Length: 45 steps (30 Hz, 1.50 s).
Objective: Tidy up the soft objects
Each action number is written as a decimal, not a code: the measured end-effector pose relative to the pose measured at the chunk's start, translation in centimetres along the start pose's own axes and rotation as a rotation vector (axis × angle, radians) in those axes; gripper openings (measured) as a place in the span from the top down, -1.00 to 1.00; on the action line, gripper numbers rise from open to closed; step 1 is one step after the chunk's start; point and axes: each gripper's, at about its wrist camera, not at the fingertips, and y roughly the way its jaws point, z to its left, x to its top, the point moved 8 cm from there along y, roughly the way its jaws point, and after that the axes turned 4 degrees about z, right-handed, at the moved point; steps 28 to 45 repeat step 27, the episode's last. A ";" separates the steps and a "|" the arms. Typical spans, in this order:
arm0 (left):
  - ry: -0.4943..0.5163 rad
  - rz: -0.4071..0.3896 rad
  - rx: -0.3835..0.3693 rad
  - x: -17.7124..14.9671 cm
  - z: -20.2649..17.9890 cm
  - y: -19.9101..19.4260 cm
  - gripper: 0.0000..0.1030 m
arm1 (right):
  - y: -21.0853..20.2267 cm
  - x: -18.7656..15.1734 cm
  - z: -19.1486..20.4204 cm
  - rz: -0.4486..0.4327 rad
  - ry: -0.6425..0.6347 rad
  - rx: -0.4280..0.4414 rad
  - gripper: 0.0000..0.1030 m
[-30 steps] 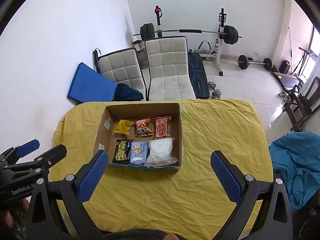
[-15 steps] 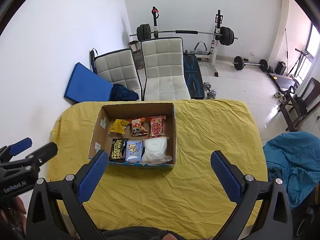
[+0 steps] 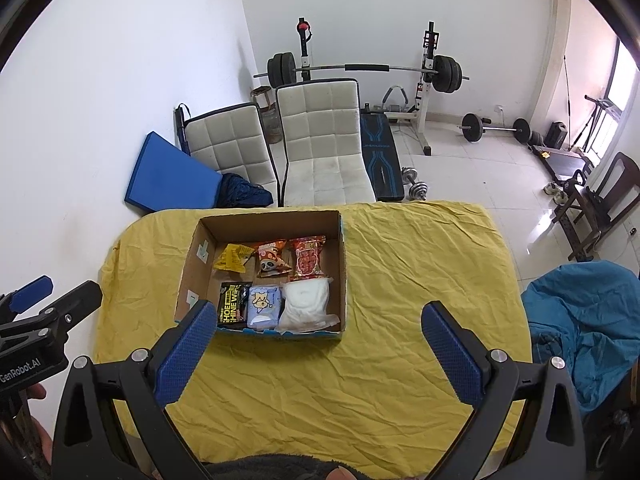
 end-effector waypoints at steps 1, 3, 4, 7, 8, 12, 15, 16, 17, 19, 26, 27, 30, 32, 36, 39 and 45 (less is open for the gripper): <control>0.000 -0.002 0.000 0.1 0.0 -0.1 -1.00 | 0.0 0.0 -0.1 0.001 -0.001 -0.002 -1.00; -0.001 -0.004 0.003 0.1 0.0 -0.1 -1.00 | -0.1 0.1 -0.1 0.000 0.001 -0.004 -1.00; -0.001 -0.004 0.005 0.1 0.0 0.0 -1.00 | -0.1 0.3 -0.2 0.000 0.005 -0.005 -1.00; 0.004 -0.004 0.016 0.1 0.0 -0.1 -1.00 | 0.0 0.3 -0.3 -0.001 0.009 -0.011 -1.00; 0.006 -0.007 0.020 0.1 -0.1 -0.1 -1.00 | 0.0 0.4 -0.3 0.000 0.011 -0.012 -1.00; 0.008 -0.008 0.025 0.1 -0.2 -0.2 -1.00 | -0.1 0.5 -0.4 -0.006 0.014 -0.017 -1.00; 0.010 -0.006 0.030 0.2 -0.2 -0.2 -1.00 | 0.0 0.7 -0.4 -0.011 0.020 -0.021 -1.00; 0.009 -0.005 0.030 0.2 -0.1 -0.1 -1.00 | 0.0 0.7 -0.4 -0.010 0.020 -0.020 -1.00; 0.008 -0.006 0.029 0.2 -0.2 -0.1 -1.00 | 0.1 0.7 -0.4 -0.010 0.020 -0.022 -1.00; 0.010 -0.007 0.029 0.2 -0.2 -0.1 -1.00 | 0.1 0.7 -0.4 -0.009 0.022 -0.025 -1.00; 0.005 -0.003 0.027 0.2 -0.1 0.2 -1.00 | -0.1 0.6 -0.6 -0.009 0.031 -0.032 -1.00; 0.007 -0.002 0.028 0.1 -0.1 0.2 -1.00 | -0.1 0.6 -0.6 -0.010 0.031 -0.034 -1.00; 0.007 -0.002 0.028 0.1 -0.1 0.2 -1.00 | -0.1 0.6 -0.6 -0.010 0.031 -0.034 -1.00; 0.007 -0.002 0.028 0.1 -0.1 0.2 -1.00 | -0.1 0.6 -0.6 -0.010 0.031 -0.034 -1.00; 0.007 -0.002 0.028 0.1 -0.1 0.2 -1.00 | -0.1 0.6 -0.6 -0.010 0.031 -0.034 -1.00; 0.007 -0.002 0.028 0.1 -0.1 0.2 -1.00 | -0.1 0.6 -0.6 -0.010 0.031 -0.034 -1.00; 0.007 -0.002 0.028 0.1 -0.1 0.2 -1.00 | -0.1 0.6 -0.6 -0.010 0.031 -0.034 -1.00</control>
